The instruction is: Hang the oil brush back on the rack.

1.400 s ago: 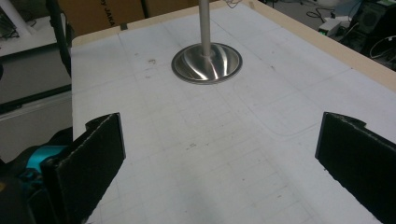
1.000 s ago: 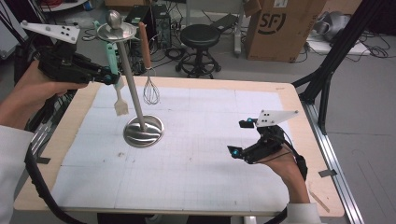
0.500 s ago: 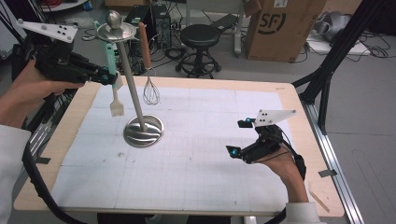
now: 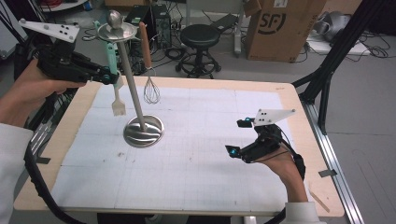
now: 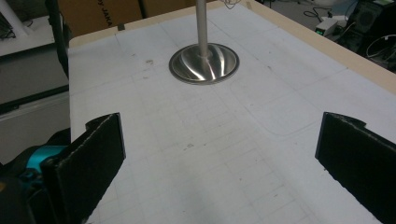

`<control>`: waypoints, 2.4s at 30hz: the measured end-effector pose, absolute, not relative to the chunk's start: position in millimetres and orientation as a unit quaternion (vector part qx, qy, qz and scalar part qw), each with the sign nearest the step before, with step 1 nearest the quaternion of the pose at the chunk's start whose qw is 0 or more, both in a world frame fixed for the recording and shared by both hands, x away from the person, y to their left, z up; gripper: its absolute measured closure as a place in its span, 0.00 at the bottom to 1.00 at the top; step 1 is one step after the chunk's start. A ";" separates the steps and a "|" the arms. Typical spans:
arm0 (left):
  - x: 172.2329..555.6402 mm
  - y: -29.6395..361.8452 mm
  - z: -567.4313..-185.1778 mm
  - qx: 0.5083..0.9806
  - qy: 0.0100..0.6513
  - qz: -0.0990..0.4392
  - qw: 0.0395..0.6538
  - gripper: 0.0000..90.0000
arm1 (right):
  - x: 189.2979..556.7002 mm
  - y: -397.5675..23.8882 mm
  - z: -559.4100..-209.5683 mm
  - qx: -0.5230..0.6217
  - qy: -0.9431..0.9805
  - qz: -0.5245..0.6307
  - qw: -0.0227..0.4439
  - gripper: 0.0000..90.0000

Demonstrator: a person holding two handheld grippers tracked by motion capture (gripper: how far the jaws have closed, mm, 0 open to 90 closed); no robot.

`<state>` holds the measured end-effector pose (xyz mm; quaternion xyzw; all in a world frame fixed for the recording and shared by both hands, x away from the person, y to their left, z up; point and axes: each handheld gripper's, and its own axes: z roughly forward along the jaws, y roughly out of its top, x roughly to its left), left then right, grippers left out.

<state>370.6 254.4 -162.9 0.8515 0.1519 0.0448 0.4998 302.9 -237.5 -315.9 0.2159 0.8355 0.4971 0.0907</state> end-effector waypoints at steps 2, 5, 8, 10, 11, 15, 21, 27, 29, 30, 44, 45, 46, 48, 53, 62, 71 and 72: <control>370.0 250.1 -161.9 0.854 0.152 0.049 0.495 0.94 | 302.9 -236.0 -315.3 0.216 0.836 0.496 0.089 0.00; 369.7 247.4 -161.1 0.855 0.154 0.056 0.492 0.94 | 303.5 -234.6 -314.4 0.214 0.837 0.495 0.090 0.00; 370.1 250.6 -161.6 0.855 0.163 0.059 0.489 0.94 | 303.3 -233.3 -314.0 0.211 0.838 0.495 0.090 0.00; 371.2 251.7 -161.7 0.854 0.166 0.059 0.489 0.94 | 303.1 -233.3 -314.0 0.214 0.838 0.494 0.088 0.00; 371.6 251.6 -161.9 0.854 0.168 0.061 0.488 0.94 | 303.2 -233.3 -314.1 0.214 0.838 0.494 0.088 0.00; 374.1 251.6 -163.7 0.854 0.177 0.063 0.486 0.94 | 302.6 -232.4 -314.3 0.212 0.839 0.493 0.088 0.00; 366.6 257.7 -172.8 0.841 0.179 0.107 0.499 0.75 | 301.8 -235.5 -316.5 0.215 0.836 0.497 0.089 0.00; 352.1 270.3 -183.2 0.835 0.173 0.136 0.505 0.36 | 300.3 -237.3 -321.0 0.219 0.832 0.502 0.090 0.00; 345.1 274.6 -188.6 0.833 0.175 0.150 0.504 0.24 | 299.9 -237.4 -322.8 0.218 0.831 0.503 0.092 0.00; 342.2 276.7 -191.4 0.831 0.178 0.154 0.505 0.20 | 299.4 -237.4 -323.8 0.220 0.830 0.505 0.090 0.00; 308.1 296.1 -250.7 0.805 0.200 0.170 0.532 0.02 | 298.0 -246.2 -342.6 0.234 0.818 0.515 0.099 0.00; 305.2 295.1 -257.4 0.806 0.197 0.171 0.531 0.02 | 297.5 -247.1 -343.8 0.237 0.818 0.515 0.099 0.00; 303.7 294.5 -261.4 0.807 0.195 0.170 0.531 0.02 | 297.0 -248.4 -345.8 0.240 0.816 0.517 0.097 0.00; 298.5 293.0 -272.6 0.806 0.193 0.171 0.533 0.02 | 296.5 -250.3 -349.2 0.243 0.814 0.519 0.098 0.00; 288.5 288.3 -295.2 0.801 0.188 0.161 0.544 0.02 | 295.5 -253.5 -356.2 0.248 0.811 0.520 0.103 0.00; 276.5 289.6 -330.8 0.797 0.200 0.159 0.547 0.02 | 291.1 -259.2 -367.5 0.258 0.801 0.528 0.114 0.00; 271.3 287.7 -369.5 0.795 0.205 0.151 0.551 0.02 | 286.1 -267.2 -370.2 0.263 0.794 0.535 0.121 0.00; 270.7 287.2 -374.2 0.792 0.207 0.150 0.555 0.02 | 285.3 -268.4 -370.6 0.265 0.793 0.536 0.120 0.00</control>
